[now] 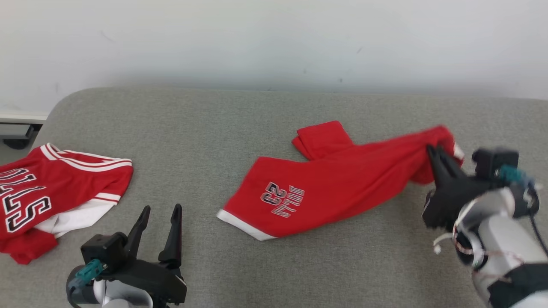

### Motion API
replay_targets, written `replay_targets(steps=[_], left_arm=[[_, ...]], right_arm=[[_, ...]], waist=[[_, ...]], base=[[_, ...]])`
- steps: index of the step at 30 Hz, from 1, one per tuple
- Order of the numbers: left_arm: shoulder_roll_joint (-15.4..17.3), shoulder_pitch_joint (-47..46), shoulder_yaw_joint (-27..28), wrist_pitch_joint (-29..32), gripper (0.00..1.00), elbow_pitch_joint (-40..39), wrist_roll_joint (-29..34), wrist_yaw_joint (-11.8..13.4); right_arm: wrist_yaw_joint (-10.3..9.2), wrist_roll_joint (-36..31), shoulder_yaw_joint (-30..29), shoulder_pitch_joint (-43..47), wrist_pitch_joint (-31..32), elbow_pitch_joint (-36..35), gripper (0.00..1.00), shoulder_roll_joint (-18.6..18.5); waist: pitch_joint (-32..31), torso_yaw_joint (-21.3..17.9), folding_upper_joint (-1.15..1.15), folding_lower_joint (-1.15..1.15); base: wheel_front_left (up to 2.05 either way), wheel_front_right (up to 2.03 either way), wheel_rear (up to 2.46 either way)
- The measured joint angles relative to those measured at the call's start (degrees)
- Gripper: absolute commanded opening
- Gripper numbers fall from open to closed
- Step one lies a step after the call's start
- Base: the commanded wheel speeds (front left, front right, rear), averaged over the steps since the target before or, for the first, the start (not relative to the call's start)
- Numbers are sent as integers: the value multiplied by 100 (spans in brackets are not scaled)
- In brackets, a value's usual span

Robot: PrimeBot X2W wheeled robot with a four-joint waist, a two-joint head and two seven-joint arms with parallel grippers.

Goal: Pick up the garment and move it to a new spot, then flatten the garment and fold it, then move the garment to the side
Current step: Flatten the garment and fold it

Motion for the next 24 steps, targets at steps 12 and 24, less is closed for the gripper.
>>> replay_targets(steps=[12, 24], left_arm=[[-232, -13, -158, 0, 100, -211, 222, -14], [-537, -262, -434, 0, 100, -188, 443, -268]], right_arm=[[302, -215, 511, -1829, 503, 1466, 0, 331], [136, -422, 487, -2945, 122, 2993, 0, 527]], waist=[[55, 374, 0, 0], [280, 975, 0, 0]], base=[[0, 0, 0], [0, 0, 0]])
